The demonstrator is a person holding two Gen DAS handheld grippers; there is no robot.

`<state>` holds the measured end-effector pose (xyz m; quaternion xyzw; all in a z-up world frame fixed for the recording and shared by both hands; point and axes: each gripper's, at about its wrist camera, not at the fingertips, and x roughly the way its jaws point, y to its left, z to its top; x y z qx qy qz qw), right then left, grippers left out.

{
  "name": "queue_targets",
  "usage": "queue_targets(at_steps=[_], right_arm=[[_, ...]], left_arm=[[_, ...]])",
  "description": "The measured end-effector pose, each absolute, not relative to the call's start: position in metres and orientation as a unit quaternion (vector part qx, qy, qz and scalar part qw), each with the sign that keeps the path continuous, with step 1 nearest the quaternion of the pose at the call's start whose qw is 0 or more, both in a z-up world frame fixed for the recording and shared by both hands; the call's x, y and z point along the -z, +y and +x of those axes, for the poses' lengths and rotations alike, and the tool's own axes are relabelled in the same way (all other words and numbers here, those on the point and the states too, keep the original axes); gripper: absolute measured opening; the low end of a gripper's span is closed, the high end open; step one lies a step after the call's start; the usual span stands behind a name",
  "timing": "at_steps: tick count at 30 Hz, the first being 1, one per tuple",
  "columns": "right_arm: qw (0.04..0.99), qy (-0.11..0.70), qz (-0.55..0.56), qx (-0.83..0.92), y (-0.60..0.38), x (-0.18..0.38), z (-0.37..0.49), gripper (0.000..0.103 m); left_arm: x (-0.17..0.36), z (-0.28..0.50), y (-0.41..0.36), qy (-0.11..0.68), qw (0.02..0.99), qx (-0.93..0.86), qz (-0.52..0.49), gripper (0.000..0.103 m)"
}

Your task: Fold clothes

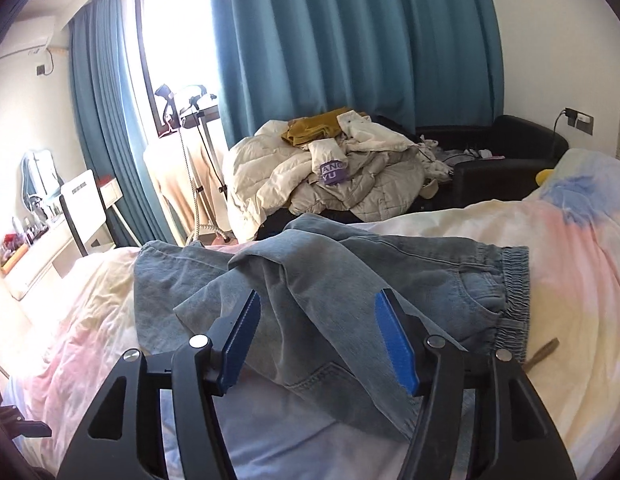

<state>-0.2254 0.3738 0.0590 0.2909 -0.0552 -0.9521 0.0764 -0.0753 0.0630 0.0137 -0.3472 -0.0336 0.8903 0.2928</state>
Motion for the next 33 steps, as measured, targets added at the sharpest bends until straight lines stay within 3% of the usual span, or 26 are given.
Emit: queue_targets(at_steps=[11, 12, 13, 15, 18, 28, 33], right_arm=[[0.064, 0.116, 0.328, 0.935, 0.27, -0.001, -0.353, 0.058], [0.053, 0.129, 0.335, 0.932, 0.266, 0.006, -0.361, 0.052], [0.042, 0.133, 0.343, 0.929, 0.266, 0.012, -0.365, 0.034], [0.034, 0.13, 0.35, 0.927, 0.268, 0.019, -0.369, 0.02], [0.037, 0.1, 0.33, 0.938, 0.276, 0.008, -0.341, 0.008], [0.096, -0.028, 0.288, 0.952, 0.289, -0.026, -0.17, 0.004], [0.102, -0.007, 0.34, 0.935, 0.281, -0.001, -0.118, 0.004]], left_arm=[[0.039, -0.132, 0.022, -0.056, 0.246, -0.889, -0.382, 0.062], [0.041, -0.136, 0.019, -0.062, 0.244, -0.888, -0.385, 0.062], [0.044, -0.141, 0.017, -0.068, 0.242, -0.887, -0.388, 0.062], [0.047, -0.146, 0.009, -0.078, 0.233, -0.887, -0.39, 0.062], [0.044, -0.149, -0.003, -0.101, 0.225, -0.888, -0.389, 0.062], [0.014, -0.117, -0.017, -0.107, 0.207, -0.91, -0.343, 0.062], [0.005, -0.093, -0.016, -0.1, 0.197, -0.913, -0.344, 0.062]])
